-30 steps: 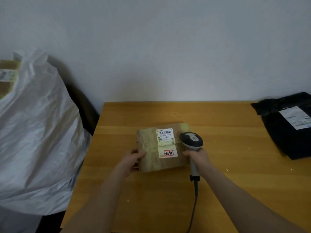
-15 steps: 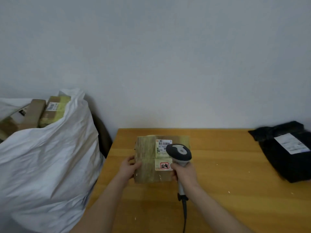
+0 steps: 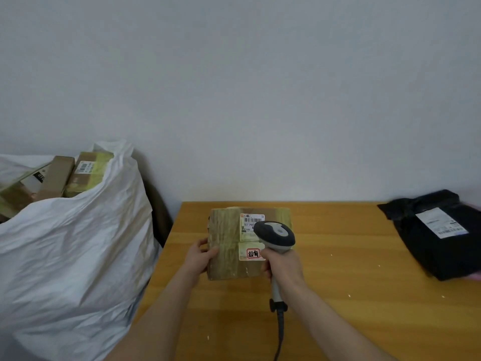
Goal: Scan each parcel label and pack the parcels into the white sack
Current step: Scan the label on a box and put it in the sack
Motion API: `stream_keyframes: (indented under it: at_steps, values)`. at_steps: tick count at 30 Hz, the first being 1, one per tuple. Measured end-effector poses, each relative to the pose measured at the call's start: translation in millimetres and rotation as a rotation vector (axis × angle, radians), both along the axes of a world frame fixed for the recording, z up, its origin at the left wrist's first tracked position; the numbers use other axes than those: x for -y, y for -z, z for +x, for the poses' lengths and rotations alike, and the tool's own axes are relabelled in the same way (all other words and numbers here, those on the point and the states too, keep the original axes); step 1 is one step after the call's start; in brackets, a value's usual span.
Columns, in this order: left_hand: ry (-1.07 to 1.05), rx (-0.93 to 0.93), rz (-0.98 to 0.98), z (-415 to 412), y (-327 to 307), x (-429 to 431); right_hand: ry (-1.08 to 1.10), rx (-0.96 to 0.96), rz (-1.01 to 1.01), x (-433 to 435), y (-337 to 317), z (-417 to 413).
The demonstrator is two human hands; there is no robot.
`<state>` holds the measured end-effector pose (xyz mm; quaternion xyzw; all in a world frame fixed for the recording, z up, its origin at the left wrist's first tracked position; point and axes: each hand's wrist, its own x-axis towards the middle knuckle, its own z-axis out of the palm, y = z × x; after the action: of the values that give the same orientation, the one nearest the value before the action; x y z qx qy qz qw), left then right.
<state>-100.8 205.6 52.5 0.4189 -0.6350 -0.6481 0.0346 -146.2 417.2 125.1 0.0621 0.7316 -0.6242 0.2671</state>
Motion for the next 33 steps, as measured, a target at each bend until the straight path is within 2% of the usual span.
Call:
stream_keyframes:
  at_steps: [8,14,20,28,33]
  values:
    - [-0.032,-0.034,-0.031,6,-20,3,-0.006,-0.031,-0.063,4,-9,-7]
    - [-0.077,-0.106,-0.178,32,-93,23,-0.083,-0.103,-0.163,37,-39,-20]
    - [-0.287,-0.213,-0.261,89,-171,55,-0.252,-0.221,-0.258,105,-86,-1]
    - [-0.573,-0.447,-0.422,157,-253,129,-0.342,-0.297,-0.396,197,-145,36]
    - [-0.729,-0.467,-0.564,195,-274,205,-0.364,-0.320,-0.414,275,-168,62]
